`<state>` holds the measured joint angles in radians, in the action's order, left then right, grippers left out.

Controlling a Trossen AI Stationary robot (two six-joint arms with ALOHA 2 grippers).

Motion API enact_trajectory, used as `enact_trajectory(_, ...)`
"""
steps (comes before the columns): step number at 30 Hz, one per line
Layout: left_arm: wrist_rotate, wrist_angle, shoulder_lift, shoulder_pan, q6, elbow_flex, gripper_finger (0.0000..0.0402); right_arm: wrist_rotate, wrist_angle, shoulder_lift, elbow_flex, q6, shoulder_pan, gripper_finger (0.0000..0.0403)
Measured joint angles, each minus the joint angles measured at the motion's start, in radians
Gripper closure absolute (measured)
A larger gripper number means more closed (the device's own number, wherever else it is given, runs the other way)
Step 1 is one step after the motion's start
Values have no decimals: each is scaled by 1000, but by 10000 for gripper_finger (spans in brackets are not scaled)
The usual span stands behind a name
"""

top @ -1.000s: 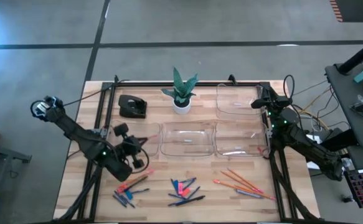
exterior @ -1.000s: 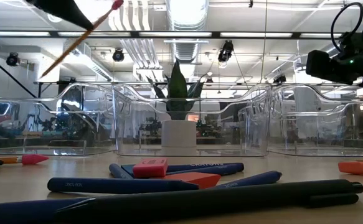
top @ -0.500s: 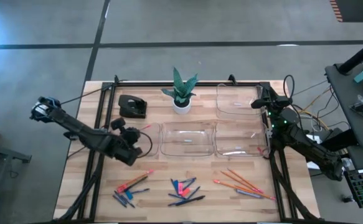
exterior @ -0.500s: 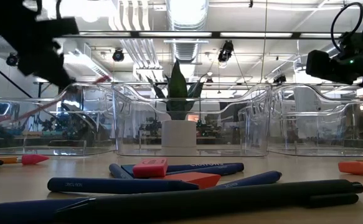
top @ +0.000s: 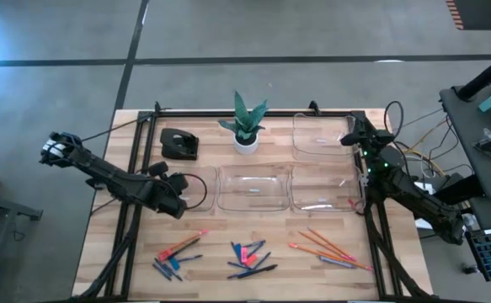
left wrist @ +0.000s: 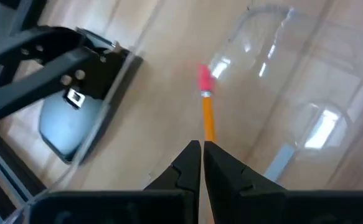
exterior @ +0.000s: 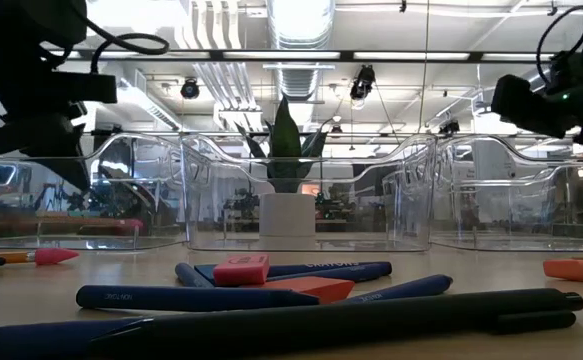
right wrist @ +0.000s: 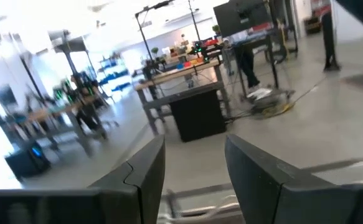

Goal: Sort crayons/erasers/pens/pencils in bins
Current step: Put the orange pencil into the bottom left transparent bin

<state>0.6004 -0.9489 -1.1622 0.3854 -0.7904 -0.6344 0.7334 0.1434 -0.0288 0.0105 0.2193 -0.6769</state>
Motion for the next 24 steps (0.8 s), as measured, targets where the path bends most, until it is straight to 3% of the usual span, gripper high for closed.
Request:
enact_trajectory(15, -22, 29, 0, -19, 14, -35, 396, -7, 4, 0, 0, 205, 0, 245)
enact_trajectory(21, 60, 38, 0, -19, 14, -119, 395, -90, 8, 0, 0, 306, 0, 245)
enact_trajectory(24, 64, 94, 0, -19, 21, -163, 395, -202, 31, 0, 0, 307, 0, 245)
